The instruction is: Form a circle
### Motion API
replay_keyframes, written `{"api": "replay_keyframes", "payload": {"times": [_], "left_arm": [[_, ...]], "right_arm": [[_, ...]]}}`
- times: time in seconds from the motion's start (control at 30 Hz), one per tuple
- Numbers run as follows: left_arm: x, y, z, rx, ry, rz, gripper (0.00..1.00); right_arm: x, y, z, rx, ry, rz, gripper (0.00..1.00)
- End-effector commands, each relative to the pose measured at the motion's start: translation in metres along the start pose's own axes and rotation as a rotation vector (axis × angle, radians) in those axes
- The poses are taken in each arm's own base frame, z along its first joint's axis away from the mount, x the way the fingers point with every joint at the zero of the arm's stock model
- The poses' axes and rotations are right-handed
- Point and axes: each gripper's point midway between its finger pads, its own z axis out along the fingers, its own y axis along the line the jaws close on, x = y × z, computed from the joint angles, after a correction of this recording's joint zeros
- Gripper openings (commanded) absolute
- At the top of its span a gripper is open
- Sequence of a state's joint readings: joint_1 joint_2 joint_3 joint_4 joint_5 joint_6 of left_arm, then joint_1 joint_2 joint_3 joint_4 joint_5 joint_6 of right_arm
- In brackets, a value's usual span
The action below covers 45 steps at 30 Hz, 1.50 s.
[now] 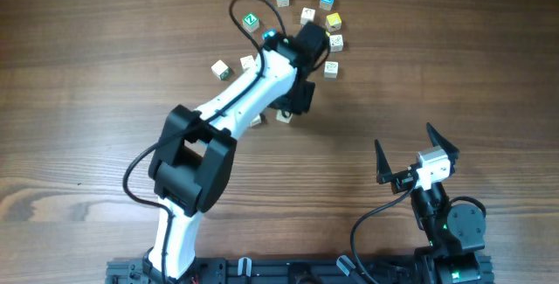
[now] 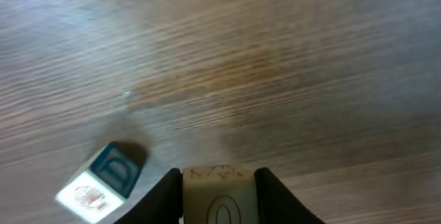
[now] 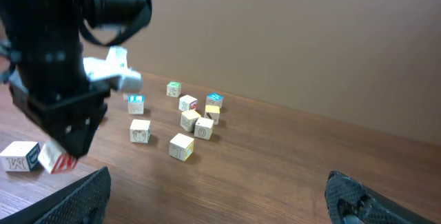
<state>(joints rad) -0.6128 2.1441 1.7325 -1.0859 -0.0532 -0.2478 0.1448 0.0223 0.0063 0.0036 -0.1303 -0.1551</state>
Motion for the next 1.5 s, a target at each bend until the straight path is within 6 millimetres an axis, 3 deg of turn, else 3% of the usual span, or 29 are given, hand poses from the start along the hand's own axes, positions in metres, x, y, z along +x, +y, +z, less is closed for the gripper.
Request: {"api": "replay_keyframes", "payload": {"times": [0.0, 0.2, 0.37, 0.5, 0.63, 0.8, 0.93, 1.23, 1.47], "left_arm": [[0.009, -0.001, 0.019, 0.027, 0.026, 0.038, 0.32], [0.012, 0.01, 0.04, -0.03, 0.002, 0.084, 0.32], [0.011, 0.025, 0.043, -0.058, 0.005, 0.065, 0.32], [0.009, 0.033, 0.043, -0.059, 0.006, 0.043, 0.42], [0.009, 0.033, 0.044, -0.056, 0.007, 0.043, 0.45], [0.01, 0.033, 0.044, -0.056, 0.007, 0.043, 0.38], [0.012, 0.026, 0.044, -0.016, 0.017, 0.042, 0.47], [0.019, 0.021, 0.043, 0.017, 0.052, 0.03, 0.5], [0.019, 0.015, 0.043, 0.049, 0.052, 0.031, 0.36]], "right_arm": [[-0.001, -0.002, 0.0, 0.009, -0.006, -0.001, 1.0], [-0.001, -0.002, 0.0, 0.009, -0.006, -0.001, 1.0], [-0.001, -0.002, 0.0, 0.009, -0.006, -0.001, 1.0], [-0.001, -0.002, 0.0, 0.009, -0.005, -0.001, 1.0], [-0.001, -0.002, 0.0, 0.009, -0.006, -0.001, 1.0], [-0.001, -0.002, 0.0, 0.009, -0.006, -0.001, 1.0], [-0.001, -0.002, 0.0, 0.009, -0.006, -0.001, 1.0], [-0.001, -0.002, 0.0, 0.009, -0.006, -0.001, 1.0], [-0.001, -0.002, 0.0, 0.009, -0.006, -0.001, 1.0]]}}
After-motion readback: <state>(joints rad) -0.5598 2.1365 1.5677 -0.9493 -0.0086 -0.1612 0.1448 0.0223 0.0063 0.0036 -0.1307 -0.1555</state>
